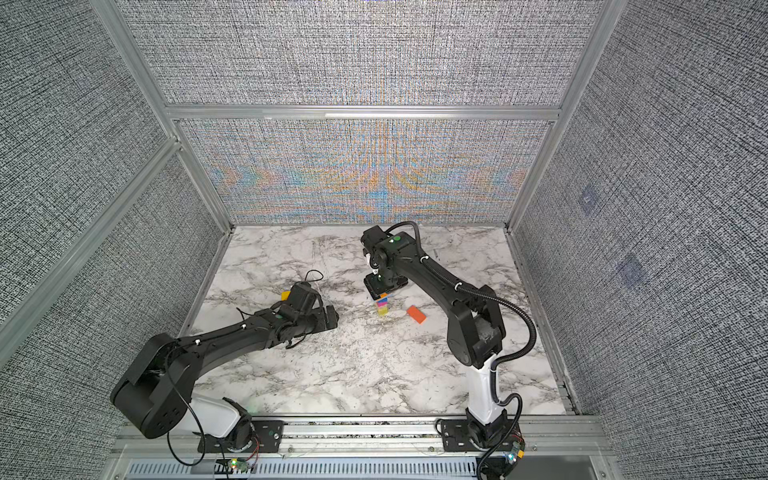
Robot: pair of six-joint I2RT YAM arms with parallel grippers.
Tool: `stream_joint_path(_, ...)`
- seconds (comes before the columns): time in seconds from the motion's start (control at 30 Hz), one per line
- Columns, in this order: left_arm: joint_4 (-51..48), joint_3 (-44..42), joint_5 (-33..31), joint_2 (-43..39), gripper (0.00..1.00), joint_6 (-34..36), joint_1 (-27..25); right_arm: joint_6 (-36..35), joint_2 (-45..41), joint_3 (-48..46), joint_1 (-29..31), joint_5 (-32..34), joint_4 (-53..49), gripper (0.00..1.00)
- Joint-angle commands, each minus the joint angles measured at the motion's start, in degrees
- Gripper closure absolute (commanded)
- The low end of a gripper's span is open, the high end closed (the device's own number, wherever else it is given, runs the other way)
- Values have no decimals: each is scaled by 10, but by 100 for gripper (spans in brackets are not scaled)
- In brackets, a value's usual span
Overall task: Build the wood block tower
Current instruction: 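Open the right gripper to release the yellow block and raise it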
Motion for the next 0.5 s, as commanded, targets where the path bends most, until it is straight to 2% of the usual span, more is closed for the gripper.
stream_joint_path(0.0, 14, -2, -1, -3, 2, 0, 0, 4, -7, -4, 1, -9, 0, 31)
stream_joint_path(0.23, 13, -3, -1, -8, 2, 1, 0, 19, -26, -12, -3, -4, 12, 29)
stream_joint_path(0.47, 1, 5, 3, -18, 2, 4, 0, 68, -99, -75, -38, -13, 47, 28)
